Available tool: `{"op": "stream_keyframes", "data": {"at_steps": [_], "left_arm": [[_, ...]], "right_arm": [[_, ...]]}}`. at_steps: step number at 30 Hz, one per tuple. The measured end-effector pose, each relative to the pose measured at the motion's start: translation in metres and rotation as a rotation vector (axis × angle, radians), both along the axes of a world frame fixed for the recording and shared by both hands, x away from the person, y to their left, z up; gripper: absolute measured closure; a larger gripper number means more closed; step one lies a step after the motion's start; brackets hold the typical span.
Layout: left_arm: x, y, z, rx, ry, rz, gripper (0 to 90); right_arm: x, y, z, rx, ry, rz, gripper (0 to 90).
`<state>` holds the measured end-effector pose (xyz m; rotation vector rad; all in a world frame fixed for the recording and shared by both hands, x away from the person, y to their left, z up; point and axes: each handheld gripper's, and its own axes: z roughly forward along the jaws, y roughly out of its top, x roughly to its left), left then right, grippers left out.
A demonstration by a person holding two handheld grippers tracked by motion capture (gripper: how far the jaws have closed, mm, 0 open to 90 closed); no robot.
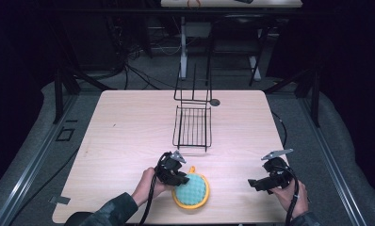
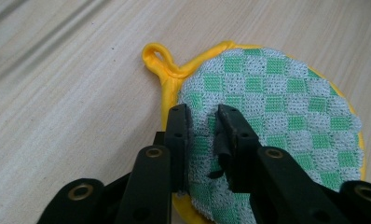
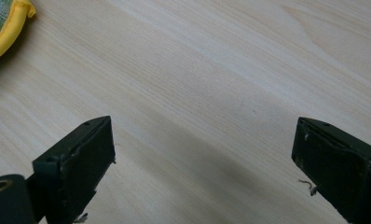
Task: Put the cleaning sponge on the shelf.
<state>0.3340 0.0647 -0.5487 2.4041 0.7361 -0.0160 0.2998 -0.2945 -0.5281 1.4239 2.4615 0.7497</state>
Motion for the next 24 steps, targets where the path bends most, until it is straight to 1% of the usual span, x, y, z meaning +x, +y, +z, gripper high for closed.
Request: {"op": "stream_keyframes", "data": {"at_steps": [1,3,4,5,6,7,8,12,13,14,18,19,24], "left_arm": [[-0.001,0.0,0.0,0.004,-0.012,-0.001,80.7],[-0.002,-0.001,0.0,0.007,-0.025,-0.004,82.6],[-0.002,-0.001,0.0,0.007,-0.025,-0.004,83.3],[-0.004,-0.002,0.0,0.006,-0.038,-0.003,83.7],[-0.004,-0.002,0.0,0.006,-0.038,-0.003,84.3],[-0.004,-0.001,0.0,0.006,-0.049,-0.007,84.6],[-0.005,-0.001,0.0,0.005,-0.054,-0.009,84.9],[-0.004,0.0,0.001,-0.008,-0.059,-0.009,85.7],[-0.005,0.0,0.002,-0.013,-0.062,-0.01,85.9],[-0.005,0.001,0.002,-0.01,-0.065,-0.018,86.0],[-0.006,0.001,0.004,-0.013,-0.077,-0.02,86.4],[-0.006,0.002,0.006,-0.023,-0.082,-0.018,86.5],[-0.007,0.005,0.012,-0.043,-0.093,-0.014,86.8]], "right_arm": [[0.0,0.0,0.0,0.002,-0.004,0.001,5.1],[0.0,0.0,0.0,0.004,-0.005,0.005,5.2],[0.0,0.0,0.0,0.004,-0.005,0.004,5.2],[0.0,0.0,0.0,0.006,-0.004,0.004,5.2],[0.0,0.001,0.0,0.006,-0.004,0.002,5.2],[0.0,0.001,0.0,0.006,-0.004,0.003,5.2],[0.0,0.0,0.0,-0.003,-0.008,0.006,5.2],[0.0,0.0,0.0,0.005,-0.003,0.009,5.2],[0.0,0.0,0.0,0.001,-0.016,0.01,5.2],[0.0,0.0,0.001,-0.005,-0.006,0.01,5.2],[0.0,-0.001,0.001,-0.004,-0.007,0.012,5.2],[0.0,-0.001,0.0,0.003,-0.016,0.018,5.2],[0.0,-0.001,0.0,0.002,-0.011,0.019,5.2]]}}
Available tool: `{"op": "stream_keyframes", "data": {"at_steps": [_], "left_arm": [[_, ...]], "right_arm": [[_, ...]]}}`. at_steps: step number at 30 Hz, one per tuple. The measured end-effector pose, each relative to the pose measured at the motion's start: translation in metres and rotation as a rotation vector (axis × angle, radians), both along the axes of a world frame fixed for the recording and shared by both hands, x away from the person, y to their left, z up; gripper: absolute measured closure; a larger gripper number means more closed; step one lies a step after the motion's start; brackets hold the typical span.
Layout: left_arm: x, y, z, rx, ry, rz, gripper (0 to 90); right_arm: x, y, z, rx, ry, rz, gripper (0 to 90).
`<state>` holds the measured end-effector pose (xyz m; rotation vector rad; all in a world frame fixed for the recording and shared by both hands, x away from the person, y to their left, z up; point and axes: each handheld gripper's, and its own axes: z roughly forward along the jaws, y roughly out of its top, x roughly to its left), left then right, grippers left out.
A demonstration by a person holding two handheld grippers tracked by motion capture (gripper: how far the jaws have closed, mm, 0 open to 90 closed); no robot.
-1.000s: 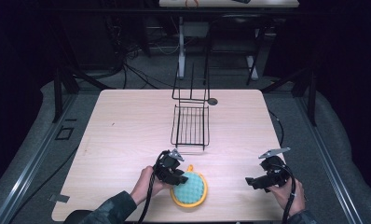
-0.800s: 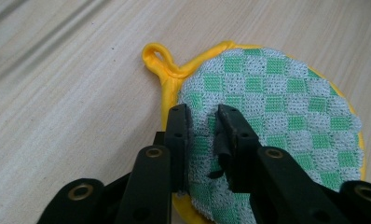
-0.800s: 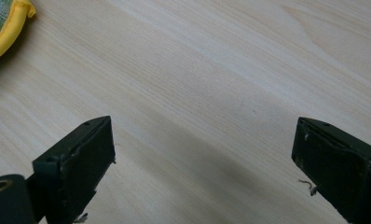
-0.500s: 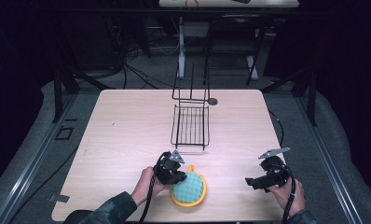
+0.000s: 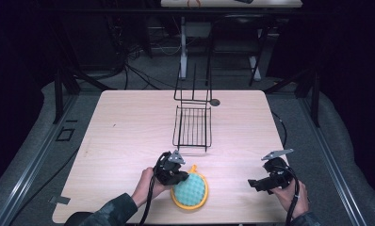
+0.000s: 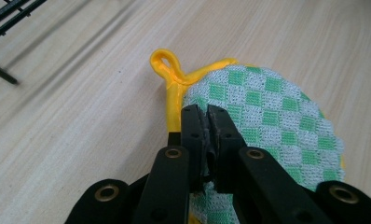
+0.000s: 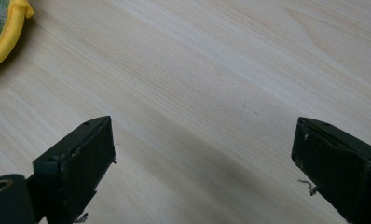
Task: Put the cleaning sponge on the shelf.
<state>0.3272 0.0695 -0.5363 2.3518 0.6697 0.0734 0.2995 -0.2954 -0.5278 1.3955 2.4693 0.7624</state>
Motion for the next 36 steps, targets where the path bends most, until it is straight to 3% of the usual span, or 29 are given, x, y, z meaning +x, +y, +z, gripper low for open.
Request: {"op": "stream_keyframes", "data": {"at_steps": [14,36], "left_arm": [[-0.005,0.008,0.019,-0.051,-0.038,0.0,87.4],[-0.001,0.024,0.041,-0.087,-0.091,0.026,87.4]], "right_arm": [[0.0,0.0,0.0,-0.001,0.007,-0.003,5.2],[0.0,0.0,-0.001,-0.007,0.003,0.002,5.2]]}}
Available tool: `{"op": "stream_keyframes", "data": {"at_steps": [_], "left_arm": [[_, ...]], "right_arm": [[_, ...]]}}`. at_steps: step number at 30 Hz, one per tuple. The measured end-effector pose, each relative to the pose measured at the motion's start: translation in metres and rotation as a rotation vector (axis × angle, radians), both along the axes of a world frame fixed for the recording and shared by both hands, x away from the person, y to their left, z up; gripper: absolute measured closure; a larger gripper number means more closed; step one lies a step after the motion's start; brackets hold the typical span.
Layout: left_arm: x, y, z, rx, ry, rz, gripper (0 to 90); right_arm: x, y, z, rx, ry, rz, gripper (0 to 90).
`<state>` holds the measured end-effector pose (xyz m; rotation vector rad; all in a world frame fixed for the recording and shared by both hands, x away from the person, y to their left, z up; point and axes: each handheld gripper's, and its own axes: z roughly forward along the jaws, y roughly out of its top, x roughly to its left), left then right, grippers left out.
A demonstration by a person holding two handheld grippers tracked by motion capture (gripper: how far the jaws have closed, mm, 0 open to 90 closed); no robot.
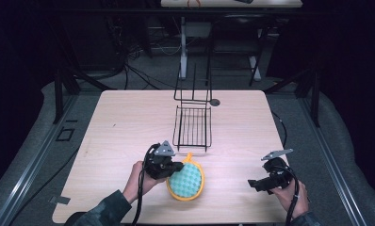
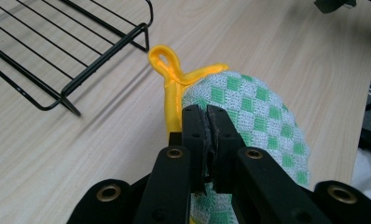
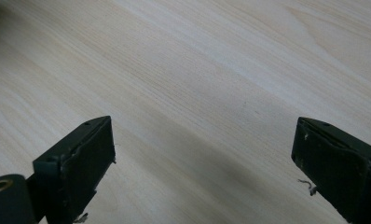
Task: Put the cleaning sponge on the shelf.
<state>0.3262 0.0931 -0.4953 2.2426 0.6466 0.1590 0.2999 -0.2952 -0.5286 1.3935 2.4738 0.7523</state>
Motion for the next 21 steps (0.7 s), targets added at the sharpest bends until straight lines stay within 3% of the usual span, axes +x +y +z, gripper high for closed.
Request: {"op": "stream_keyframes", "data": {"at_steps": [21], "left_arm": [[0.02,0.02,0.024,-0.082,-0.066,0.095,87.4]], "right_arm": [[0.0,0.001,0.0,-0.01,0.002,0.001,5.2]]}}
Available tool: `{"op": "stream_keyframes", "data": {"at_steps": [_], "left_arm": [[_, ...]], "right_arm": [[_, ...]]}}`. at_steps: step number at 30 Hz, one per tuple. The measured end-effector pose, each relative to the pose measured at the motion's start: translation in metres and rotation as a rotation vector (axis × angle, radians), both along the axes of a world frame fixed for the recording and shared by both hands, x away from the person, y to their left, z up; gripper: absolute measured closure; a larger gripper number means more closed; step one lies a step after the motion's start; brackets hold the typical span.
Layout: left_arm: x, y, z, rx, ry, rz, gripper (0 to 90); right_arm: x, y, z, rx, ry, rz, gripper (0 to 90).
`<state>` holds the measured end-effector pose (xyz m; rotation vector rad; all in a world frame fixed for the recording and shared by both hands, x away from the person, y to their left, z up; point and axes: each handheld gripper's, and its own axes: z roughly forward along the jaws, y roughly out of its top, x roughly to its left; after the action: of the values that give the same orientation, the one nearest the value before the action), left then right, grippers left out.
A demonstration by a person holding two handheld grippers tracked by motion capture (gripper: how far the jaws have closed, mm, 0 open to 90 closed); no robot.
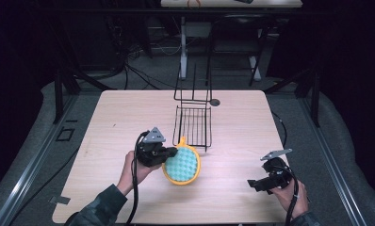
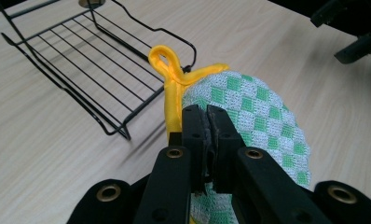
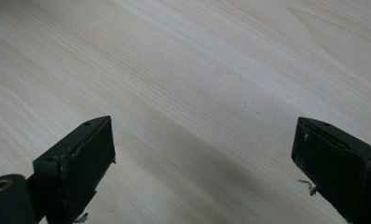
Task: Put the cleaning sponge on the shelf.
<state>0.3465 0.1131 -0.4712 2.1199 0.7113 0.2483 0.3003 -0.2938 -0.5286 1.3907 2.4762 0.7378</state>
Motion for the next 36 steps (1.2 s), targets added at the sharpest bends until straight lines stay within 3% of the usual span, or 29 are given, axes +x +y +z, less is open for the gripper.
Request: {"op": "stream_keyframes", "data": {"at_steps": [20,36], "left_arm": [[0.042,0.004,0.01,-0.048,-0.046,0.085,87.4],[0.068,-0.002,0.005,-0.076,-0.056,0.129,87.4]], "right_arm": [[0.0,0.0,0.0,0.008,0.011,-0.001,5.3],[0.0,0.0,-0.001,0.009,0.011,0.0,5.3]]}}
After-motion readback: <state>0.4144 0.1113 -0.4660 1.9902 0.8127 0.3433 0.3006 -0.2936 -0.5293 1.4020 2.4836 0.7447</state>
